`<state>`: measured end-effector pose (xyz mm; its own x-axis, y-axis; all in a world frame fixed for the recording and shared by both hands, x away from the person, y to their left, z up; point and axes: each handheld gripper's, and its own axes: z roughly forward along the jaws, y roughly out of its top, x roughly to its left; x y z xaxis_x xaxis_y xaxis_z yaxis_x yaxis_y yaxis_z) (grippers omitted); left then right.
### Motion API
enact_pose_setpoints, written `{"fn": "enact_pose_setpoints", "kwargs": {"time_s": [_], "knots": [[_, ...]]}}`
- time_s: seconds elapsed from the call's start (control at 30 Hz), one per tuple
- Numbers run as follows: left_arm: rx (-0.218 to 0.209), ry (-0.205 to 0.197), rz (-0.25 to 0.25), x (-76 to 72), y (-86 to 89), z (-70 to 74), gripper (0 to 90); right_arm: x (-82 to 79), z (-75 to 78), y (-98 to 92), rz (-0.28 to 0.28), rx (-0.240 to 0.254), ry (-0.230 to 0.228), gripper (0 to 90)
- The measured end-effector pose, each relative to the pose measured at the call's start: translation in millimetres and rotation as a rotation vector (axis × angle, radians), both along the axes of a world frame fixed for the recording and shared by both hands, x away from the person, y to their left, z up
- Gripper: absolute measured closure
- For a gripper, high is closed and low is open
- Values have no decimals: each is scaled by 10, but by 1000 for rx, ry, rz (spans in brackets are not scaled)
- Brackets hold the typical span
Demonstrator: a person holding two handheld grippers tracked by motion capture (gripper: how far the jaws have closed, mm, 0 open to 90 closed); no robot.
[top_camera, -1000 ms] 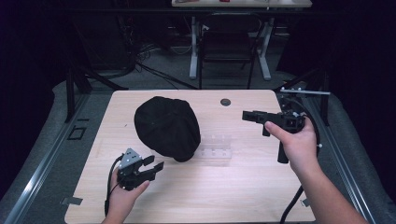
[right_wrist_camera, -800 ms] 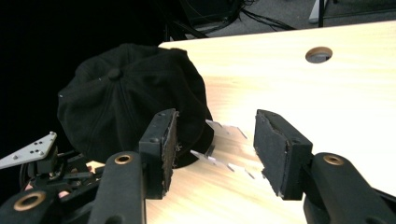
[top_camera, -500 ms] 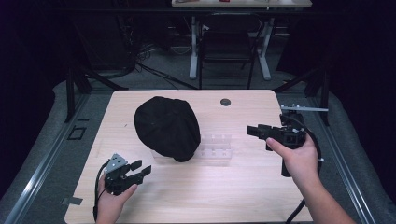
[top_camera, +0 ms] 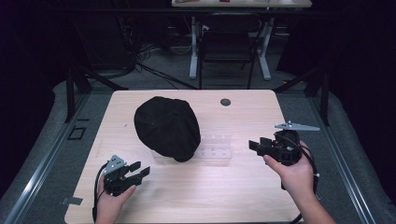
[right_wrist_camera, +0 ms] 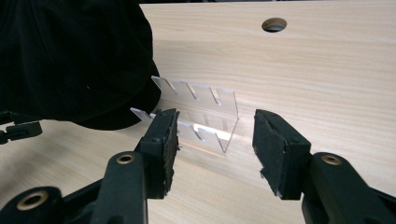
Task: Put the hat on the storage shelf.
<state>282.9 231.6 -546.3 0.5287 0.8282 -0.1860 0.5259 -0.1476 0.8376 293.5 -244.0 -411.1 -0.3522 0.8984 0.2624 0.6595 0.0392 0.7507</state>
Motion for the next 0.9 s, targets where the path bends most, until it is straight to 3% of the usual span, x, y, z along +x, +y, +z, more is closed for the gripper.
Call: {"fn": "enact_pose_setpoints", "kwargs": {"time_s": [0.17,0.57,0.7,0.9], "knots": [[7,-22,-2,-8,-20,-3,503,-67,-152,-33,-11,16,-4,497],[21,-18,-13,-12,-54,-22,502,-204,-611,-99,-53,-52,-21,495],[30,-14,-18,-16,-61,-25,502,-248,-752,-118,-57,-44,-25,495],[33,-25,-20,-33,-103,-27,489,-332,-989,-175,-70,-50,-71,498]]}}
